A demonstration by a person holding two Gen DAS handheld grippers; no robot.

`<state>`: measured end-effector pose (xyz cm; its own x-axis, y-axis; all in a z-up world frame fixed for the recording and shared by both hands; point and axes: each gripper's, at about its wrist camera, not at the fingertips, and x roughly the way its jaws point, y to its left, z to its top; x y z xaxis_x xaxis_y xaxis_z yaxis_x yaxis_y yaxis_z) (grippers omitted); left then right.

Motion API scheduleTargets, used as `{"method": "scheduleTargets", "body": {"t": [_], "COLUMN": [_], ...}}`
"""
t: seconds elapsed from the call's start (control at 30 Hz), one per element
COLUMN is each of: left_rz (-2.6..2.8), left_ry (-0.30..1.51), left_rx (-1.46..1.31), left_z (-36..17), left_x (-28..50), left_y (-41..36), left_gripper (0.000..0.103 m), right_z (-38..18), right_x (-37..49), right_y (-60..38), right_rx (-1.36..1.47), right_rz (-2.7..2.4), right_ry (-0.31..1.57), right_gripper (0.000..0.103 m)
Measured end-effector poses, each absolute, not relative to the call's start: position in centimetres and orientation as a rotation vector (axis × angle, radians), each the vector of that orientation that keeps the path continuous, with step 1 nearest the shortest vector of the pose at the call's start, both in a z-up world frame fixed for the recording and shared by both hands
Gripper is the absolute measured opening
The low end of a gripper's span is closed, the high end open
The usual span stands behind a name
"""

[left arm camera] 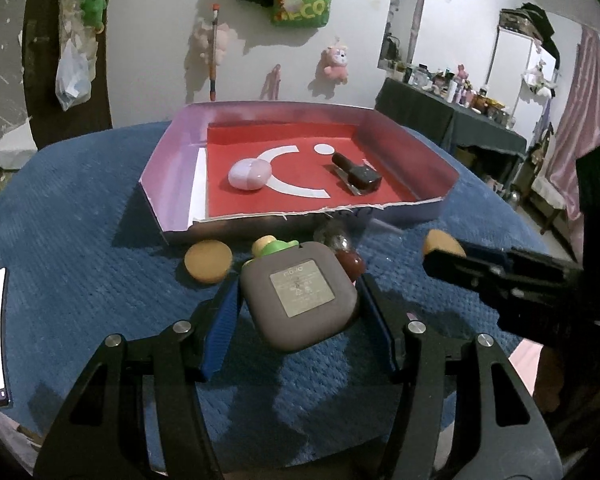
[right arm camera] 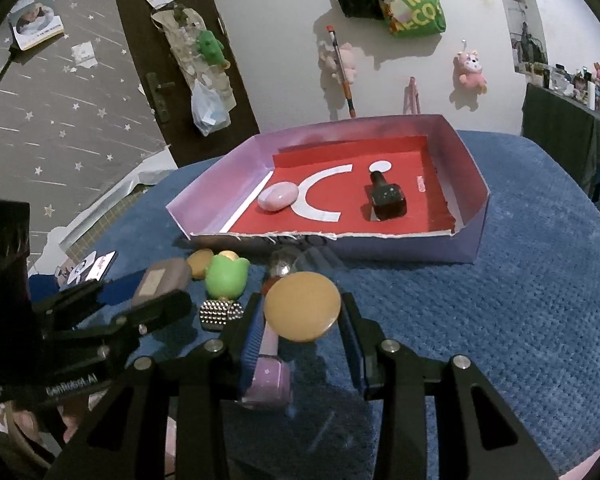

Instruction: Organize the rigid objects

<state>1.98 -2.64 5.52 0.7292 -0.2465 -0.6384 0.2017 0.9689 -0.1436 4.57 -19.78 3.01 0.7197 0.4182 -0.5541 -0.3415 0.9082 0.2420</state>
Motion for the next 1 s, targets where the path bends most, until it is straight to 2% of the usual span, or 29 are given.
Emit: {"method": "scheduleTargets", "body": {"t": [1.0], "left_rz": [-0.275], "left_ry": [0.681], "left_rx": [-0.046], "left_z": [8.3], "left_x": [6.6], "left_y": [-2.1], "left_gripper": [0.056], "right_z": [6.7], "right_x": [8.5], "right_y": [-20.1], "right_rx": [0.111], "right_rz": [0.481], "right_ry": [0.607], "right_gripper": [0.04]}}
